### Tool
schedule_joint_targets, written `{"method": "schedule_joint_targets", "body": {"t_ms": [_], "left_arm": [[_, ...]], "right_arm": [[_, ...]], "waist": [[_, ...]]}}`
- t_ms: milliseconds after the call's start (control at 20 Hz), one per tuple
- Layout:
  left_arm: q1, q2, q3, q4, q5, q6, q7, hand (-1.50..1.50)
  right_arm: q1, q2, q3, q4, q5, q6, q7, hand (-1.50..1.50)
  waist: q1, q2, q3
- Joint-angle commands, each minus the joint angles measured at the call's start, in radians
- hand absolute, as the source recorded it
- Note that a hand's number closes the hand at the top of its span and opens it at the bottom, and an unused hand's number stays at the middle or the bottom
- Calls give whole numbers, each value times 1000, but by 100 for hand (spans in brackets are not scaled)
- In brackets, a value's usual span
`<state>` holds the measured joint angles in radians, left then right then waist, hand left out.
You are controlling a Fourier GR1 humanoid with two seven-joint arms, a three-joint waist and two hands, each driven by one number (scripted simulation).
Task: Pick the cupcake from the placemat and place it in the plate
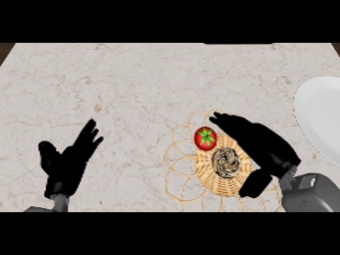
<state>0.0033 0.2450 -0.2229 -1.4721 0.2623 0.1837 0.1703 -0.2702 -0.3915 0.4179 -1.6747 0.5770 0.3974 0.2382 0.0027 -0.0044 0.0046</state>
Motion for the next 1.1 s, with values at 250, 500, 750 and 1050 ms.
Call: {"method": "schedule_joint_targets", "body": {"t_ms": [250, 500, 750, 1050], "left_arm": [[7, -61, 8, 51, -49, -12, 9, 0], [23, -47, 23, 27, -41, -47, 28, 0], [71, -45, 25, -39, -67, -46, 42, 0], [-43, -110, 45, 58, -95, -17, 66, 0]], "right_arm": [[6, 105, 21, 100, 132, -2, -22, -150], [-10, 81, 58, 194, 202, 11, -108, 150], [-47, 113, 58, 240, 277, -26, -174, 150], [-11, 101, 26, 183, 321, -67, -245, 150]], "waist": [[-1, 5, -5], [2, 5, -5], [4, 4, -4], [-3, 4, -5]]}}
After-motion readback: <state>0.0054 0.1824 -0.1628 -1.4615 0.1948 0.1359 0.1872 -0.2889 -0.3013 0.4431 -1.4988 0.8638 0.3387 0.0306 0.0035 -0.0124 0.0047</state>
